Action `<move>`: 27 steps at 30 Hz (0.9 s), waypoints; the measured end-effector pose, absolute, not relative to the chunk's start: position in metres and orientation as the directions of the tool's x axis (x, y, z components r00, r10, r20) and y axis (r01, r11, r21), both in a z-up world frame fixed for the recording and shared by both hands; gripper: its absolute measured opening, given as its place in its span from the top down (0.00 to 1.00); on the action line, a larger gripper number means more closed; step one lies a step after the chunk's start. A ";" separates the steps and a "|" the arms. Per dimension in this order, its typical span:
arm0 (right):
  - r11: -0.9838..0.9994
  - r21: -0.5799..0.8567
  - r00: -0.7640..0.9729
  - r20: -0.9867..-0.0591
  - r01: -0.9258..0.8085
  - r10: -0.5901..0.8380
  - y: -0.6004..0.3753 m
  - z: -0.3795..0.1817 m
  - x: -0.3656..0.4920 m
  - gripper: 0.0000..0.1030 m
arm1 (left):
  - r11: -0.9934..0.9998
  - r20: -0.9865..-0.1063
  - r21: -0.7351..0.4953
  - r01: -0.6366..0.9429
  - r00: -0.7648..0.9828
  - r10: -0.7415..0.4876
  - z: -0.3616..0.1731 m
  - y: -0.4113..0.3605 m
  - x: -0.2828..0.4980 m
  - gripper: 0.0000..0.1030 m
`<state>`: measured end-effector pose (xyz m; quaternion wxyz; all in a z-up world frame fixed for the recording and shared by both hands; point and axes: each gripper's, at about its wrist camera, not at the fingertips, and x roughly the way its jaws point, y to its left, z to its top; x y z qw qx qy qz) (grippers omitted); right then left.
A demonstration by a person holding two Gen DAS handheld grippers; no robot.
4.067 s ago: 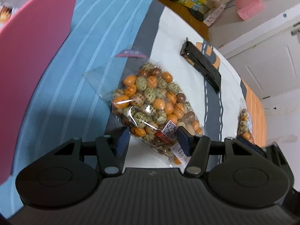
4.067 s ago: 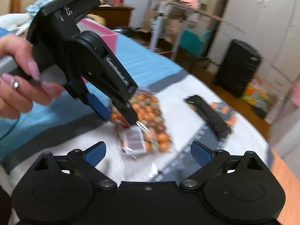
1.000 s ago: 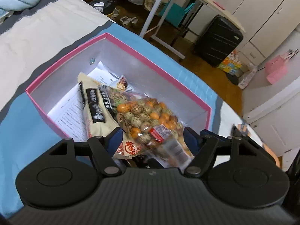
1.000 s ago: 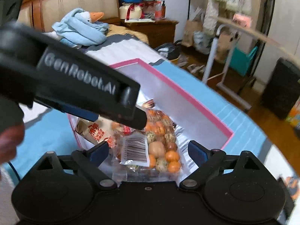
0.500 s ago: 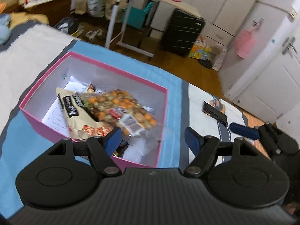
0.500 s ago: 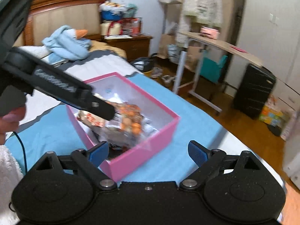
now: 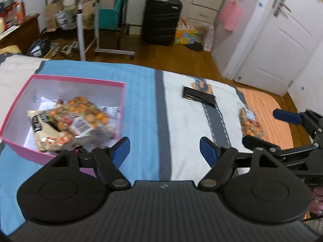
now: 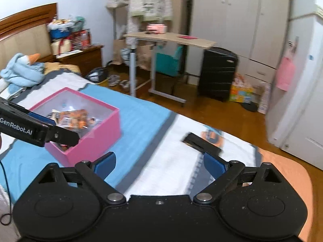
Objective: Organize snacks
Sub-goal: 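Move the left gripper to the second clear quail-egg bag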
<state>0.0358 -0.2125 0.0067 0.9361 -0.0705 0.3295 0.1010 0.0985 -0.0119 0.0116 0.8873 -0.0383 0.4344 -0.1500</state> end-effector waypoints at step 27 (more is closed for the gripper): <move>0.992 -0.071 0.714 -0.700 -0.107 0.027 -0.399 -0.156 0.068 0.02 | 0.794 -0.738 -0.263 0.548 0.415 -0.532 -0.101 -0.268 0.168 0.23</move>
